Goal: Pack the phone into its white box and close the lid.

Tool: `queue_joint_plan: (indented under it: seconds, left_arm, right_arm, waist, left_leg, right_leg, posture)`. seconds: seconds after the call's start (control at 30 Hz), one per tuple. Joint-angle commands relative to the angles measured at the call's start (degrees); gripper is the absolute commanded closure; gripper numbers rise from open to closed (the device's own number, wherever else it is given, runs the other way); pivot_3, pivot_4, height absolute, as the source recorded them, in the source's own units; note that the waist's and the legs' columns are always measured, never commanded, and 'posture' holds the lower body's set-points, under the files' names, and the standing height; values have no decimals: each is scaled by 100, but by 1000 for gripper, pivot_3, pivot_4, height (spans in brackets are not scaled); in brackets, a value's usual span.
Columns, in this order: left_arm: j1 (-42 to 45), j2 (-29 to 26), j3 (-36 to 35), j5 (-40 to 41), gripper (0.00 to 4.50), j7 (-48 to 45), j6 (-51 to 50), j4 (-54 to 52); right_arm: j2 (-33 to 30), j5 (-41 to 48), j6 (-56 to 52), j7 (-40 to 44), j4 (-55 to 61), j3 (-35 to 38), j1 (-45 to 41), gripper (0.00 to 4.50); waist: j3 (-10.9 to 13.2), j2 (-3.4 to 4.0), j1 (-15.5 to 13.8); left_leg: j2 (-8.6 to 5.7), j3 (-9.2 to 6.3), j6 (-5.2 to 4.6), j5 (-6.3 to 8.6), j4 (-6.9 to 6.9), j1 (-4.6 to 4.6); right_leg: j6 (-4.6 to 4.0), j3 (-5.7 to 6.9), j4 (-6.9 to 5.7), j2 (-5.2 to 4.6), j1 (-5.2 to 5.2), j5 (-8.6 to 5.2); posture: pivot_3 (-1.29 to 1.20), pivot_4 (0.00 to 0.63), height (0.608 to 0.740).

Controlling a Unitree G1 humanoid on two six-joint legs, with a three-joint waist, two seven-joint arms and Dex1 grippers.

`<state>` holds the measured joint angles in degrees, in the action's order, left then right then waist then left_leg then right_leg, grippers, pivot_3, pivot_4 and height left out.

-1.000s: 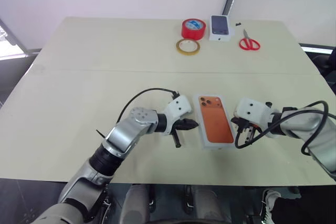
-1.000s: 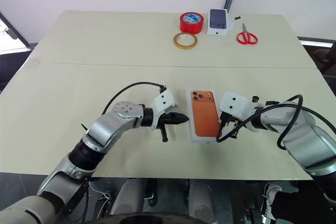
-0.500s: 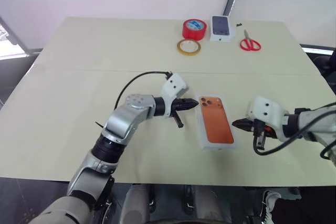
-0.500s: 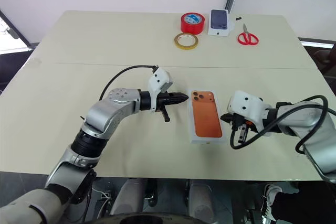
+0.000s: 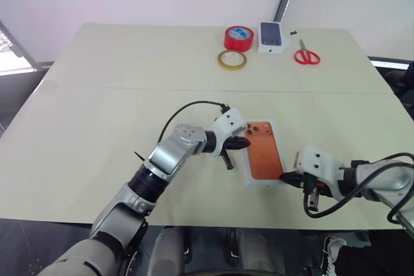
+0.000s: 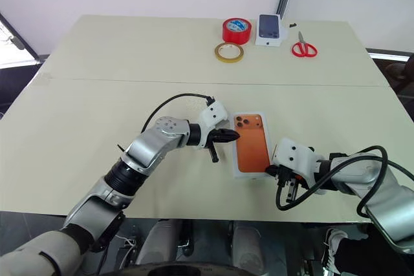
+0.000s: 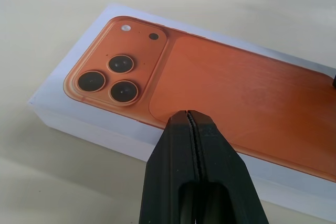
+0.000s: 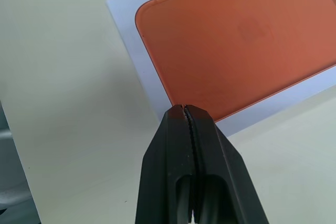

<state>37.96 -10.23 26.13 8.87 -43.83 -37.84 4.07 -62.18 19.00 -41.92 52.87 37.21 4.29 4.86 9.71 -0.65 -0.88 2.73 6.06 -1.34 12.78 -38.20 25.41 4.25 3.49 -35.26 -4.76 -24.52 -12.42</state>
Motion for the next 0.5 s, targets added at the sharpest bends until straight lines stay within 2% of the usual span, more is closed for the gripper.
queue_joint_plan:
  seconds: [0.03, 0.17, 0.27, 0.4, 0.5]
  left_arm:
    - [-106, 22, -107, -29, 4500, 87, 30, -4]
    - [-311, -52, -1018, 268, 4500, 435, 259, -438]
    - [-603, -246, -1824, 471, 4500, 794, 239, -913]
    - [-1475, -1002, -2767, 449, 4500, 1057, 279, -1558]
    - [-2028, -1336, -3152, 442, 4500, 1214, 317, -1763]
  right_arm:
    - [137, -51, 93, -202, 33, 128, -184, 4462]
    - [727, 45, -21, -799, -558, 447, -1046, 4462]
    - [937, -84, 51, -1057, -1227, 499, -1550, 4462]
    - [1412, 61, 204, -1315, -2274, 765, -2154, 4462]
    - [1494, 19, 503, -1231, -2885, 809, -2330, 4462]
  waist:
    - [-1, -2, 4]
    - [1, -4, 41]
    - [1, -3, 37]
    - [-1, 0, 30]
    - [0, 1, 2]
  left_leg:
    - [0, 0, 0, 0, 0, 0]
    - [1, 2, 0, 0, 3, 0]
    - [4, 2, 0, -1, 6, 1]
    - [4, 5, 0, -1, 14, -2]
    - [5, 10, 0, -1, 15, -3]
  right_leg:
    - [0, 0, 0, -1, 0, 0]
    - [-1, -2, -3, 0, -6, 1]
    - [0, -2, -12, 5, -13, 1]
    - [1, -2, -14, 8, -14, 2]
    - [1, -2, -15, 5, -14, 2]
  posture:
    - [0, 150, 740]
    - [0, 150, 740]
    - [0, 150, 740]
    - [0, 150, 740]
    - [0, 150, 740]
